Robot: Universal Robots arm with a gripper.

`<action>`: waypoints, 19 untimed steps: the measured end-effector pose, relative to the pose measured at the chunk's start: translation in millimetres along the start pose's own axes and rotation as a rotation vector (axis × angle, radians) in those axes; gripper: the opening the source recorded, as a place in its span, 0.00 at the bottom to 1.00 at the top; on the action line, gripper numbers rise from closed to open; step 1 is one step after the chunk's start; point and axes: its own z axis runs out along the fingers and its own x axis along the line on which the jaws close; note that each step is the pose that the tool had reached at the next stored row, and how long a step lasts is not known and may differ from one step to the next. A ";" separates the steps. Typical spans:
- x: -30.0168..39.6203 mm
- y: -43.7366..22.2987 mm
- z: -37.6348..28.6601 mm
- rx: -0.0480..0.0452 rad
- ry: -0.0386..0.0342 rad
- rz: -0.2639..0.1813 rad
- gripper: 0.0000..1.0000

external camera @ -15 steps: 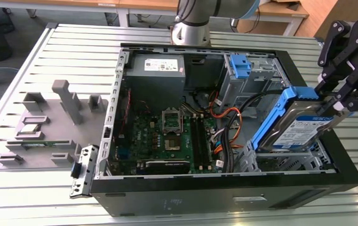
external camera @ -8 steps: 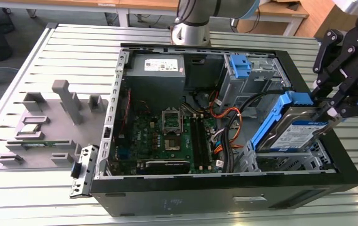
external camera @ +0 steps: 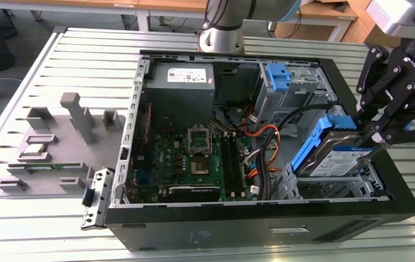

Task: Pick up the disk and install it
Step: 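Insert the disk into the insertion slot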

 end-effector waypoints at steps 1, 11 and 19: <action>0.1 -0.1 1.8 0.0000 0.0001 0.000 0.35; 1.1 -0.8 20.0 0.0000 0.0000 0.000 0.35; 1.9 -1.4 34.5 0.0000 0.0000 0.000 0.35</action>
